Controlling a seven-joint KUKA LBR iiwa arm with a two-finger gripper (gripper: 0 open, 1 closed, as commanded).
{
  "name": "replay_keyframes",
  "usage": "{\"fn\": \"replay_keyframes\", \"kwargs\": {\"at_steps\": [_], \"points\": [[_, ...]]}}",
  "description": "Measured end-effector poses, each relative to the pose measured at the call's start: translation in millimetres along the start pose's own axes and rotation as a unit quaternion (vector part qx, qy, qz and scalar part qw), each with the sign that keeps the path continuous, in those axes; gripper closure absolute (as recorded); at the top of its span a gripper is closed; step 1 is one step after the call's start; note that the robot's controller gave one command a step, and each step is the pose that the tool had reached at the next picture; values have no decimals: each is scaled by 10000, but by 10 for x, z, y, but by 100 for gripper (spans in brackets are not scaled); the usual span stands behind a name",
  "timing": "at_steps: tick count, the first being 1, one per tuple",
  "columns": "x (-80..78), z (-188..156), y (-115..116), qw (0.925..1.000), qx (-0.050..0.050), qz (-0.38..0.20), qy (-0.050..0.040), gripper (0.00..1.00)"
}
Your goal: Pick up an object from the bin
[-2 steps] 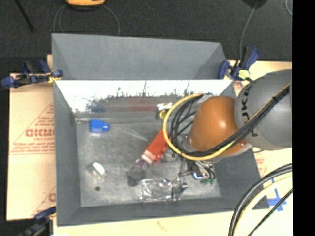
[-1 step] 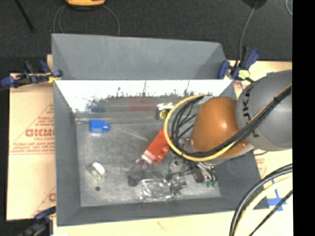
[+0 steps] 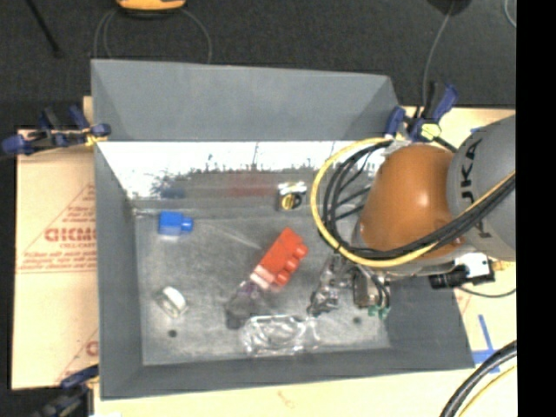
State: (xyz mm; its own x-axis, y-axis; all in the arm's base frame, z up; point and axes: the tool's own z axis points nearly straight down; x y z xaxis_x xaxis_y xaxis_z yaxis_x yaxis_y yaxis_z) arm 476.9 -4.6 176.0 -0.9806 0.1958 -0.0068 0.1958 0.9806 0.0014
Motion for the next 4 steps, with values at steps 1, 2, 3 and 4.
{"fn": "replay_keyframes", "kwargs": {"at_steps": [1, 2, 3, 4], "points": [[7, 16, -4, 10000, 8, -10, 18, 0], [-61, 680, 488, 9977, -14, -678, -14, 0], [-64, 686, 500, 9969, -26, -783, -17, 0], [-322, -323, 796, 9635, -4, -2677, -6, 0]]}}
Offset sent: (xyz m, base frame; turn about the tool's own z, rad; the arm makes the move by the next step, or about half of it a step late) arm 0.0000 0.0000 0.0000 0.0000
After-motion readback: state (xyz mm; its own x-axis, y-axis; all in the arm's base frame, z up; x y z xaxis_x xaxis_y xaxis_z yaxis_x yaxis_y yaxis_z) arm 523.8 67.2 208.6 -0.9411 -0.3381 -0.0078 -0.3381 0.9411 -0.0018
